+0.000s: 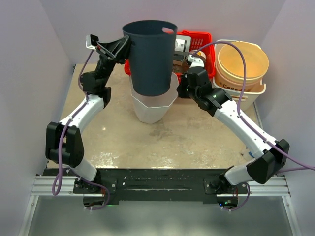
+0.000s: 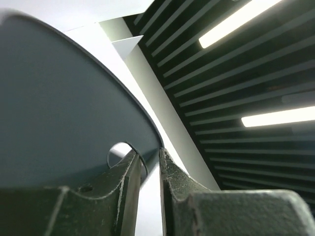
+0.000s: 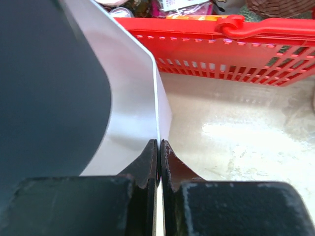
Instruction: Turn the large container upside down
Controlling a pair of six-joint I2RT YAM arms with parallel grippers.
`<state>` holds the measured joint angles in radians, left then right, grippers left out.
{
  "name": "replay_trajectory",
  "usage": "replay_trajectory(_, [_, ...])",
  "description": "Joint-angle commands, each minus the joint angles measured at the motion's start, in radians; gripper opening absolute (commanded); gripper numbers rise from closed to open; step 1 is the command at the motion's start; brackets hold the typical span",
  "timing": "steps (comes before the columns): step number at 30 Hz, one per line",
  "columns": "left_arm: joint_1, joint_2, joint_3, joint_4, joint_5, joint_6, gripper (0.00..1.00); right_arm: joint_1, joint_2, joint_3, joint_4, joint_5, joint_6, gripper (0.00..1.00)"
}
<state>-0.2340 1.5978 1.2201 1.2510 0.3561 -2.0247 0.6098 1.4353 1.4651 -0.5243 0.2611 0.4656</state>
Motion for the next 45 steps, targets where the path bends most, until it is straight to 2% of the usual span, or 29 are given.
replay_trajectory(1, [0.033,0.005,0.117,0.631,-0.056,0.035,0.0,0.001,-0.01,0.046,-0.005,0.041,-0.016,0.0])
replay_trajectory(12, [0.035,-0.002,0.025,0.62,0.023,0.069,0.0,0.001,-0.013,0.035,-0.003,0.04,-0.015,0.0])
replay_trajectory(16, [0.05,-0.033,0.016,0.576,0.086,0.122,0.0,0.002,-0.013,0.038,0.0,0.032,-0.016,0.0])
replay_trajectory(24, [0.059,-0.11,0.09,0.351,0.26,0.302,0.0,0.001,-0.019,0.02,0.006,0.038,-0.016,0.0])
replay_trajectory(34, [0.059,-0.116,0.186,0.315,0.333,0.333,0.0,0.002,-0.016,0.017,0.014,0.047,-0.019,0.0])
replay_trajectory(43, [0.059,-0.157,0.226,0.176,0.406,0.451,0.0,0.001,-0.027,0.003,0.02,0.049,-0.012,0.0])
replay_trajectory(45, [0.059,-0.17,0.222,0.162,0.417,0.461,0.0,0.002,-0.033,-0.005,0.033,0.044,-0.012,0.05])
